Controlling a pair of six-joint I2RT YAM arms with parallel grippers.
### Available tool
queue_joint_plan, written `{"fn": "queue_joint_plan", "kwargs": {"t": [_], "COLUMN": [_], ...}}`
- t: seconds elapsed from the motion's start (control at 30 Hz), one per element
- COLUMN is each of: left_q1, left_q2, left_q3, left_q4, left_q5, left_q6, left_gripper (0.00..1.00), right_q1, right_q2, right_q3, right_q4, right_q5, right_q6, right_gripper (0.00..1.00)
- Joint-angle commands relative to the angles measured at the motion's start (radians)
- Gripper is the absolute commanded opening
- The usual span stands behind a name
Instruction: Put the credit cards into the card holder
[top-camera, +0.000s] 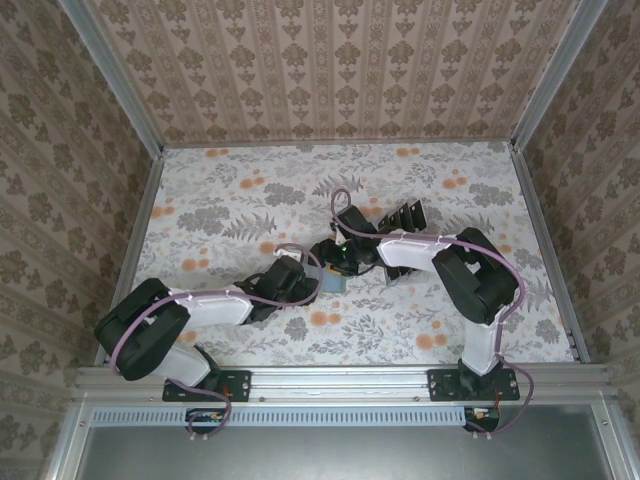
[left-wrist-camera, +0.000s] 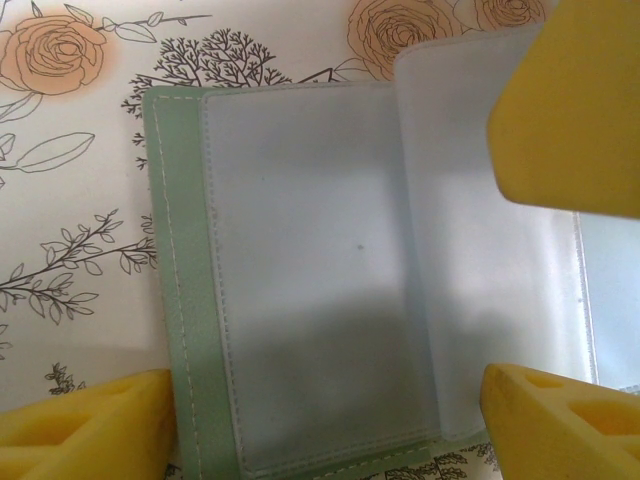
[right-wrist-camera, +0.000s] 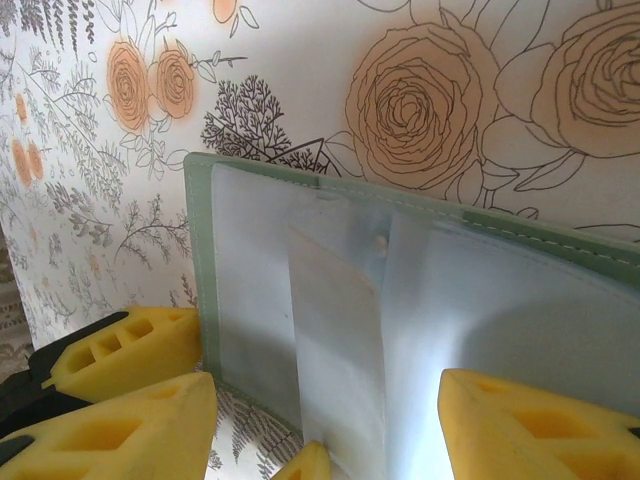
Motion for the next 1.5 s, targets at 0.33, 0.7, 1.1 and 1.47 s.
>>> {"fn": "queue_joint_plan", "kwargs": {"t": [0.33, 0.7, 1.1, 1.47], "left_q1": [0.005, 0.030, 0.090, 0.195], "left_q2": [-0.407, -0.566, -0.551, -0.483], "left_q3": [-0.045, -0.086, -0.074, 0.003], "left_q4": [-0.165, -0.237, -0.237, -0.281], "left_q5": [-0.035, -0.063, 0.000, 0.049], "left_q6": [-0.054, -0.099, -0.080, -0.040], "left_gripper": [0.84, 0.87, 0.89, 0.95], "right_q1": [0.076, 0.135, 0.126, 0.019], "right_q2": [0.071, 0.224, -0.069, -0.324], "right_q3": [0.192, 0.335, 0.290, 0.176], "right_q4": [-0.063, -0.104, -0.201, -0.608], "right_q5": [-0.026, 0.014, 0.079, 0.454], "right_q6": [0.017, 0.046, -0.051, -0.292], "right_gripper": [0.63, 0.63, 0.63, 0.59]}}
